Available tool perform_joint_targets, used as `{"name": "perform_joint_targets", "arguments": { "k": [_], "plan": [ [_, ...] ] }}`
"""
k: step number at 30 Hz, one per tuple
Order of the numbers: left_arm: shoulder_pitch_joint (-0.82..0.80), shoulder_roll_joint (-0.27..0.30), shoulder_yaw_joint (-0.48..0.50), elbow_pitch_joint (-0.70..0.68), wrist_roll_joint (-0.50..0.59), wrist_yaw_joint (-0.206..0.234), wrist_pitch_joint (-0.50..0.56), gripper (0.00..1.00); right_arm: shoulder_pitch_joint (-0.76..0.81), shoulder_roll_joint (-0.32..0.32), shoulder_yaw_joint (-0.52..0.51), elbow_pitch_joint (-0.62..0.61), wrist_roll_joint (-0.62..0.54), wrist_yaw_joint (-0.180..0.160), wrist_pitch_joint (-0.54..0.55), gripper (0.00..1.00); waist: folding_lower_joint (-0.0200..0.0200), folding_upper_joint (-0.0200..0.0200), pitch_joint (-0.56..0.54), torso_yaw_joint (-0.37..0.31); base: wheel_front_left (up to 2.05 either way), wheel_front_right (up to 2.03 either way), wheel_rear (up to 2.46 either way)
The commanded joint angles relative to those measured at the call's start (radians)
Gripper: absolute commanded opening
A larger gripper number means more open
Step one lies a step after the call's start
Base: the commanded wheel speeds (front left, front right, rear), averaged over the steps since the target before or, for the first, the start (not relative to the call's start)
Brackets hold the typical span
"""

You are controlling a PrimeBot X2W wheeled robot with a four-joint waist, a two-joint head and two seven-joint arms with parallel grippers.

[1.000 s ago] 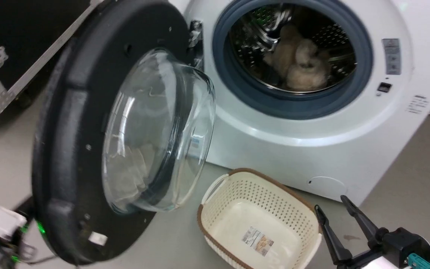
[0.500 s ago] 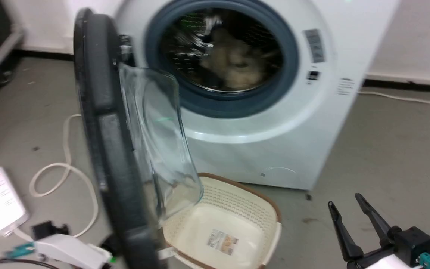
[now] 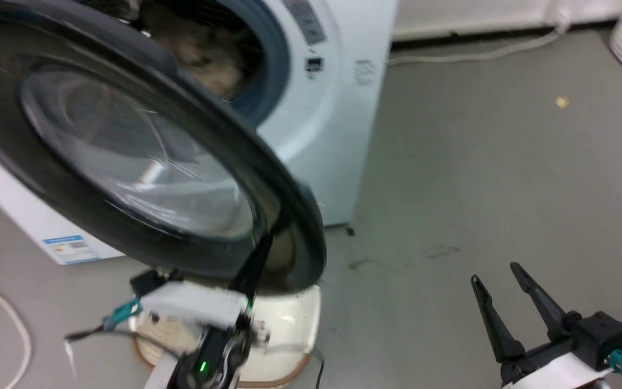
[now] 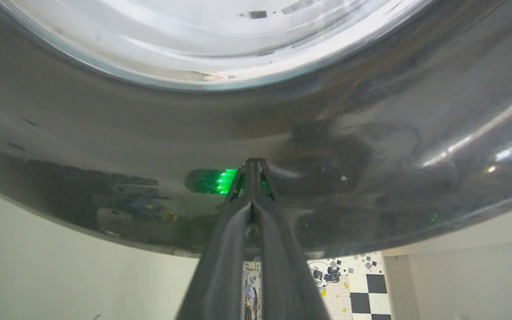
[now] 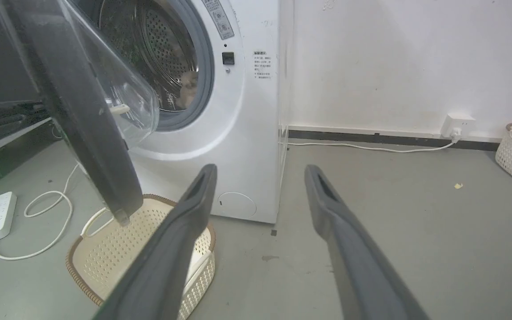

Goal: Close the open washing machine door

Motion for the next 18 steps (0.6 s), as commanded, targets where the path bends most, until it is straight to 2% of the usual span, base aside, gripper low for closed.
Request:
{"name": "perform_joint_targets", "arguments": {
  "k": [1,9,14,18],
  "plan": [
    [-0.058,0.000,-0.021,0.029,-0.022,-0.013,-0.043,0.00,-0.019,-0.005,0.002,-0.002,0.009,0.001,-0.004,1.00,-0.0001,-0.0001,0.056,-0.059,0.00,0.00,0.00],
    [-0.337,0.000,-0.094,0.234,-0.138,-0.063,-0.275,0.00,-0.048,0.000,0.015,0.004,0.030,0.001,-0.004,1.00,-0.0001,-0.0001,0.105,-0.103,0.00,0.00,0.00],
    [-0.437,0.000,-0.137,0.349,-0.163,-0.090,-0.315,0.00,-0.059,0.003,0.017,0.014,0.033,0.001,-0.004,1.00,-0.0001,-0.0001,0.109,-0.098,0.00,0.00,0.00],
    [-0.444,0.000,-0.169,0.394,-0.161,-0.100,-0.327,0.00,-0.055,0.003,0.006,0.011,0.032,0.001,-0.004,1.00,-0.0001,-0.0001,0.094,-0.064,0.00,0.00,0.00]
  ]
}}
